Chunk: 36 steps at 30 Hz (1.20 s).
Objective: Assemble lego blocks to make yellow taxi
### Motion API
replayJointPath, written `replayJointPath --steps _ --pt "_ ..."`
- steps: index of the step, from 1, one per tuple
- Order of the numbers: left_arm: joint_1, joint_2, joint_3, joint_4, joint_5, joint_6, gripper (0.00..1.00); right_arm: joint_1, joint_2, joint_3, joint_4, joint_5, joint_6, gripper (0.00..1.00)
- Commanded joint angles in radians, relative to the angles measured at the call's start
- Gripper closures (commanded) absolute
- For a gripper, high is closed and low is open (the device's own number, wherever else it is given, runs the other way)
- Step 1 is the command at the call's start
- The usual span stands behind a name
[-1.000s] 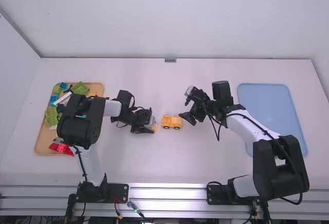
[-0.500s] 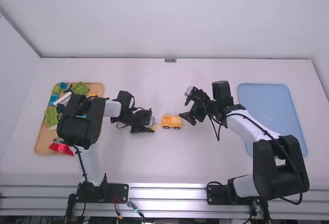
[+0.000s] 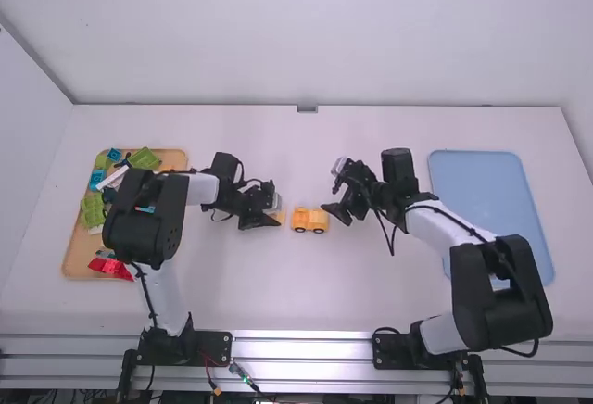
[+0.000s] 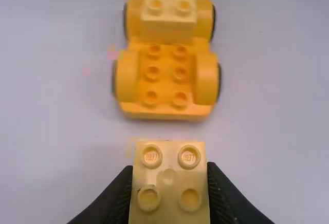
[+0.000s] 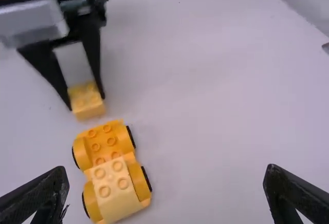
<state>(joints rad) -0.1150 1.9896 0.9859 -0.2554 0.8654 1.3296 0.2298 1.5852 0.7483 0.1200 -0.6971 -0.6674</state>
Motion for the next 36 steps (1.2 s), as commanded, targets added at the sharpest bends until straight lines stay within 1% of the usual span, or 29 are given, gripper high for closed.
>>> replayJointPath --steps 1,3,7,9,11,13,15,19,23,27,30,31,36 --pt "-0.003 0.002 0.044 -0.027 0.015 -0.061 0.72 -0.002 0.062 -0.025 0.005 -0.077 -0.048 0.01" --pt "-0.003 -0.013 0.064 -0.048 0.012 -0.085 0.73 -0.003 0.092 -0.025 0.008 -0.115 -0.089 0.01" --pt "-0.003 -0.043 0.092 -0.074 0.016 -0.085 0.77 -0.020 0.146 -0.025 0.009 -0.190 -0.183 0.01" --pt "-0.003 -0.078 0.093 -0.085 0.023 -0.085 0.79 -0.029 0.191 -0.026 0.031 -0.243 -0.233 0.01" --pt "-0.003 -0.095 0.086 -0.084 0.047 -0.084 0.79 -0.029 0.223 -0.027 0.060 -0.259 -0.239 0.01" --pt "-0.004 -0.108 0.079 -0.076 0.080 -0.084 0.81 -0.029 0.267 -0.035 0.111 -0.276 -0.239 0.01" --pt "-0.004 -0.111 0.078 -0.075 0.111 -0.090 0.82 -0.015 0.316 -0.054 0.199 -0.257 -0.217 0.01" --pt "-0.021 -0.111 0.067 -0.076 0.149 -0.092 0.83 0.001 0.359 -0.094 0.349 -0.245 -0.175 0.01" --pt "-0.071 -0.111 0.047 -0.023 0.115 -0.095 0.85 -0.002 0.388 -0.118 0.426 -0.298 -0.177 0.01" --pt "-0.137 -0.111 0.041 0.061 -0.009 -0.239 0.87 0.001 0.449 -0.110 0.478 -0.325 -0.191 0.01" --pt "-0.170 -0.111 0.041 0.064 -0.017 -0.248 0.87 0.001 0.520 -0.059 0.480 -0.376 -0.187 0.01" --pt "-0.174 -0.111 0.041 0.058 -0.018 -0.248 0.90 0.000 0.542 -0.039 0.476 -0.393 -0.186 0.01" --pt "-0.166 -0.111 0.041 0.035 -0.021 -0.248 0.93 0.000 0.570 -0.020 0.478 -0.394 -0.186 0.00"
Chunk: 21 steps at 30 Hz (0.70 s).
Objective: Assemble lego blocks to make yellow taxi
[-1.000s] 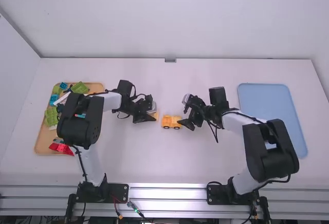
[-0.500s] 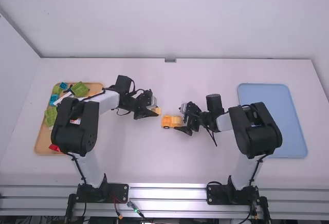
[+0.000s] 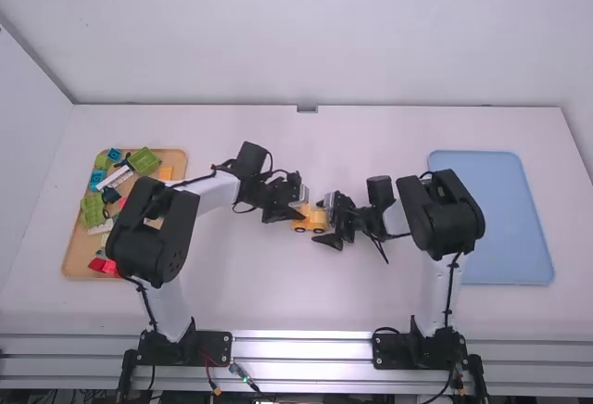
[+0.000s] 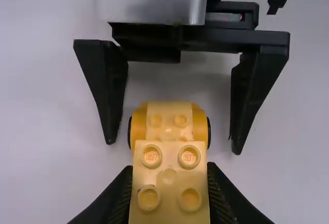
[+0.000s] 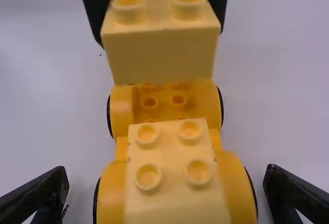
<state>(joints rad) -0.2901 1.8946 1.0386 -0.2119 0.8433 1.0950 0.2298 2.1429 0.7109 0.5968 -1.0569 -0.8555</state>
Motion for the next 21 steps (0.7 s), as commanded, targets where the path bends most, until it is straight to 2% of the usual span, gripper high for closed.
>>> replayJointPath --steps 1,7,11,14,16,20,21 --pt "0.008 -0.016 -0.011 -0.016 0.000 -0.011 0.94 0.000 0.012 0.018 0.002 -0.036 0.003 0.01" --pt "0.000 -0.016 -0.017 -0.029 -0.023 0.001 0.96 0.026 0.012 0.023 0.008 0.008 0.006 0.03" --pt "0.000 -0.016 -0.031 -0.026 -0.018 0.001 0.97 0.054 0.012 0.024 0.029 0.043 0.024 0.09" --pt "0.005 -0.016 -0.063 0.019 -0.011 -0.006 0.97 0.062 0.012 0.024 0.027 0.076 0.021 0.15" --pt "0.000 -0.016 -0.095 0.088 0.011 -0.006 0.98 0.065 0.012 0.024 0.025 0.086 0.023 0.23" --pt "0.002 -0.016 -0.124 0.157 0.043 -0.009 0.98 0.064 0.012 0.023 0.024 0.086 0.025 0.28" --pt "0.000 -0.016 -0.123 0.168 0.031 -0.037 0.98 0.064 0.012 0.023 0.025 0.086 0.025 0.35"
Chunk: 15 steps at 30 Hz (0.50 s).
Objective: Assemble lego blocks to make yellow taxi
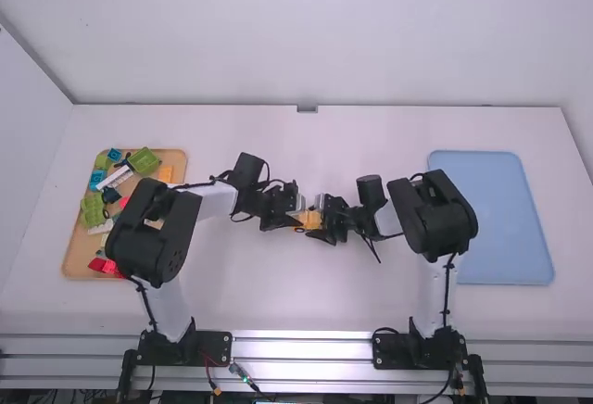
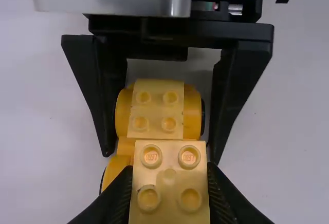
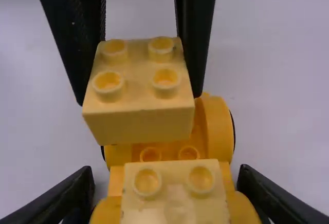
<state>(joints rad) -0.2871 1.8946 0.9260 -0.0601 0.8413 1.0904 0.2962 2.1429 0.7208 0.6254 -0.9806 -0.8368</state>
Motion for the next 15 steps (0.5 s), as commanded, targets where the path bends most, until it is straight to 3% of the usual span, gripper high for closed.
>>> replayJointPath --steps 1,2,4,15 --pt "-0.003 -0.016 -0.011 0.017 0.031 -0.035 0.98 -0.002 0.012 0.013 -0.004 0.010 0.007 0.38" --pt "-0.003 -0.015 -0.008 0.023 0.029 -0.050 0.98 -0.002 0.012 0.013 -0.003 0.010 0.015 0.47" --pt "0.000 -0.015 -0.008 0.026 0.032 -0.036 0.98 -0.002 0.012 0.013 -0.003 0.010 0.021 0.53" --pt "0.001 -0.015 -0.027 0.019 0.024 0.004 0.98 0.001 0.012 0.013 -0.021 0.009 0.016 0.53"
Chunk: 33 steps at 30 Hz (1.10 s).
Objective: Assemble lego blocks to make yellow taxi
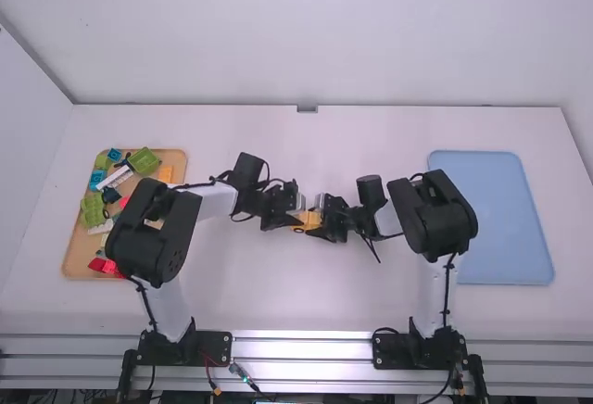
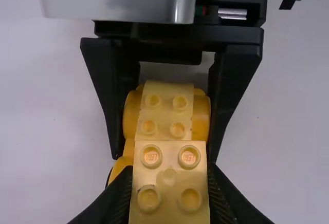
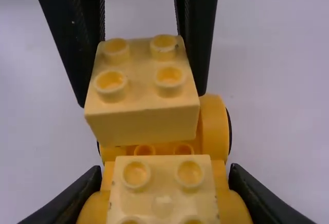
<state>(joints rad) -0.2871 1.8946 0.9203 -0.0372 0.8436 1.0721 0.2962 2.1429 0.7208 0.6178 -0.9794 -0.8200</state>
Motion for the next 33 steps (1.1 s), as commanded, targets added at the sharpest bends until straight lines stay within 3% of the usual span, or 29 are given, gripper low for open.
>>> replayJointPath --steps 1,7,33 --pt "-0.003 -0.015 -0.025 -0.001 0.023 0.021 0.98 0.000 0.012 0.013 -0.023 0.007 -0.014 0.53" --pt "-0.003 -0.015 -0.032 0.000 0.030 0.027 0.98 -0.002 0.012 0.013 -0.058 -0.049 -0.070 0.57" --pt "-0.035 0.017 -0.032 0.008 0.030 0.054 0.98 -0.001 0.012 0.014 -0.082 -0.045 -0.074 0.56"
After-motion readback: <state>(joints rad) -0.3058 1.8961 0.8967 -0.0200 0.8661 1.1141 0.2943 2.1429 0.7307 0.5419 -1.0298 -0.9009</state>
